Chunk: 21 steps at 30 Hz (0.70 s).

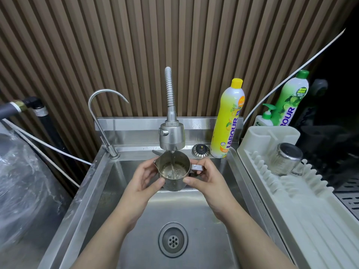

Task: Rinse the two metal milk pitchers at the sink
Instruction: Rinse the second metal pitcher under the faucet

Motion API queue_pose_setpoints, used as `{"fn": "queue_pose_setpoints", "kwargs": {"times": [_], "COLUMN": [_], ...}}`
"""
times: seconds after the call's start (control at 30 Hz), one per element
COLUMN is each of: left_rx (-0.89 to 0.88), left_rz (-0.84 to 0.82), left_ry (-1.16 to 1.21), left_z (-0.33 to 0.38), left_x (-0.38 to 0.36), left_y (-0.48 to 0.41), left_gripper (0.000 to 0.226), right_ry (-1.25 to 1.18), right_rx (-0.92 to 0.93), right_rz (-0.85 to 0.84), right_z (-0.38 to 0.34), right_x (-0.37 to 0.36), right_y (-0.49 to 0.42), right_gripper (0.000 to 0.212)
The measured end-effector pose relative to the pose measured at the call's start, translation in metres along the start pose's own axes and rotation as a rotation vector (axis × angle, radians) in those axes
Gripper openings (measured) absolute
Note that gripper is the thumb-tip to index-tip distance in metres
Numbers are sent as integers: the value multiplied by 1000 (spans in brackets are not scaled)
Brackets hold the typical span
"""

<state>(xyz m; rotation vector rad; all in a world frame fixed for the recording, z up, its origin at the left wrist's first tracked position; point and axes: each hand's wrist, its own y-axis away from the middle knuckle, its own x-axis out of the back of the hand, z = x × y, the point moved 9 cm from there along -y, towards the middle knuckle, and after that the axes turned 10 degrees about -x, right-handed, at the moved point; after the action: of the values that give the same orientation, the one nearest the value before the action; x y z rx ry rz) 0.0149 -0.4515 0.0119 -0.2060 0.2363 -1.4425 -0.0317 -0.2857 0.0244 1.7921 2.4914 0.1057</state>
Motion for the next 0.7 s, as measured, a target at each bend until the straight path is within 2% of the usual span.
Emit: {"fn": "queue_pose_setpoints", "kwargs": {"times": [0.27,0.43,0.7], "left_rx": [0,18,37], "left_rz": [0,-2,-12], "left_ry": [-1,2,-9], "left_z": [-2,-7,-10], "left_x": [-1,-2,-1], "left_y": [1,3,6], "left_gripper": [51,49,60], "right_ry": [9,8,-5], "right_rx": [0,3,-18], "right_rz": [-14,-33,-37], "right_z": [0,2,6], "right_x": [-2,-2,-4], "right_y": [2,3,3], "right_gripper": [29,38,33]}}
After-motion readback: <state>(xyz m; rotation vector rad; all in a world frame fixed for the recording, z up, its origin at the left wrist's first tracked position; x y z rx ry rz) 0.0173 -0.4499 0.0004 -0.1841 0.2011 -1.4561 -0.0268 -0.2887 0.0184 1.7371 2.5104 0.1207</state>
